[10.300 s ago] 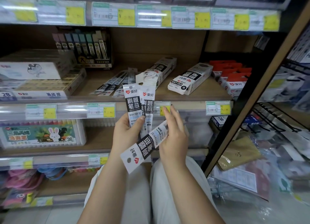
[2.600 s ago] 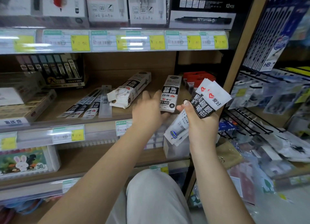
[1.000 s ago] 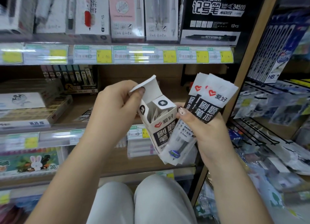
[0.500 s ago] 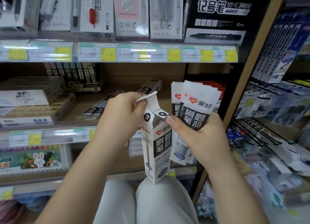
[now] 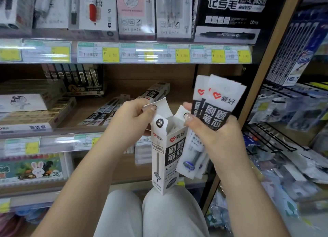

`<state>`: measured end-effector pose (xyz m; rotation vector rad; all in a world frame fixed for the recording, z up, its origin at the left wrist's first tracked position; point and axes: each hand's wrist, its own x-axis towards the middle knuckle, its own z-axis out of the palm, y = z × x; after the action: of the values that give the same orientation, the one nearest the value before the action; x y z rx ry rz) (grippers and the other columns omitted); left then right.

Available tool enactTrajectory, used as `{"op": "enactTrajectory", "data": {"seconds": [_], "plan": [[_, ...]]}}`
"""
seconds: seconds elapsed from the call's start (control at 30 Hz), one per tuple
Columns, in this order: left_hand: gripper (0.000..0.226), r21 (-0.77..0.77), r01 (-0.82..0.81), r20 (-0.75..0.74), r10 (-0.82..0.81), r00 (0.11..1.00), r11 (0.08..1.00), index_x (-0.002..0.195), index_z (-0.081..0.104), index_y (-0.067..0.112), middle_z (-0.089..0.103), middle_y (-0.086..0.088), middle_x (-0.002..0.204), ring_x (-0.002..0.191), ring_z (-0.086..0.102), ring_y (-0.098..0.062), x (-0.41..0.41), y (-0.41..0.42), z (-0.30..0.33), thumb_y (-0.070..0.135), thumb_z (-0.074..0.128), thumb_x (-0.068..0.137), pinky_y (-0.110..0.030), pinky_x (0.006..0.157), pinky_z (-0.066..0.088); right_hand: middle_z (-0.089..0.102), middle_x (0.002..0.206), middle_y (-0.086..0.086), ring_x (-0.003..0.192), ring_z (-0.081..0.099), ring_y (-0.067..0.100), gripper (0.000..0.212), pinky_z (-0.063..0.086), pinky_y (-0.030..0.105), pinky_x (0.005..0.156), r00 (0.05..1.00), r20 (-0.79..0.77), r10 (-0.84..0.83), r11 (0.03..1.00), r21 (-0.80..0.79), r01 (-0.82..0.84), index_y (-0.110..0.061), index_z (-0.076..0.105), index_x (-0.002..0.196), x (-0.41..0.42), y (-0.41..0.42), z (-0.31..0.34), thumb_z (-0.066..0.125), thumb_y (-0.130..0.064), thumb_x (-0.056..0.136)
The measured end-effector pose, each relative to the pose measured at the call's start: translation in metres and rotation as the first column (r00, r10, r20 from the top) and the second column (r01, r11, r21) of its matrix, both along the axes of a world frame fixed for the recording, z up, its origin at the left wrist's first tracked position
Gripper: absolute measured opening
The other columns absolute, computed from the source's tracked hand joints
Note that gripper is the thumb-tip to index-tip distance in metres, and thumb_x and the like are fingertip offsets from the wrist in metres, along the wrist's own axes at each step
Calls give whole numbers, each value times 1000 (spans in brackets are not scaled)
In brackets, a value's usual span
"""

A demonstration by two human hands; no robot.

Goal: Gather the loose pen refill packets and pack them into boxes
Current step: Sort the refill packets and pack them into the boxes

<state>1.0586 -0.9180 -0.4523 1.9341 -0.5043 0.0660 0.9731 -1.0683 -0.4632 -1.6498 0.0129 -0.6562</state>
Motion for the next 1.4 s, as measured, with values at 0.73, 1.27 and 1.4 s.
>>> {"op": "enactTrajectory", "data": {"seconds": [0.73, 1.27, 1.4], "plan": [[28, -64, 54, 8, -54, 999, 996, 92, 56, -10, 64, -27, 85, 70, 64, -26, 5, -8, -4, 13, 43, 97, -32, 59, 58, 74, 87, -1, 85, 70, 12, 11, 56, 29, 76, 961, 30, 277, 960, -55, -275, -19, 73, 82, 0, 11, 31, 67, -24, 74], [37, -211, 72, -224, -120, 967, 975, 69, 60, 21, 68, 3, 63, 65, 63, -15, 3, -4, -9, 19, 41, 100, -36, 71, 55, 68, 69, -1, 69, 64, 11, 15, 47, 50, 95, 937, 314, 153, 554, 758, -344, -15, 66, 57, 29, -13, 40, 63, -26, 66], [38, -210, 82, -217, -128, 968, 974, 66, 58, 20, 66, 1, 61, 64, 61, -17, 4, -3, -9, 17, 41, 99, -36, 69, 53, 62, 77, -1, 73, 60, 9, 16, 56, 28, 65, 924, 350, 152, 706, 617, -349, -14, 57, 79, 24, -14, 40, 53, -26, 89]]}}
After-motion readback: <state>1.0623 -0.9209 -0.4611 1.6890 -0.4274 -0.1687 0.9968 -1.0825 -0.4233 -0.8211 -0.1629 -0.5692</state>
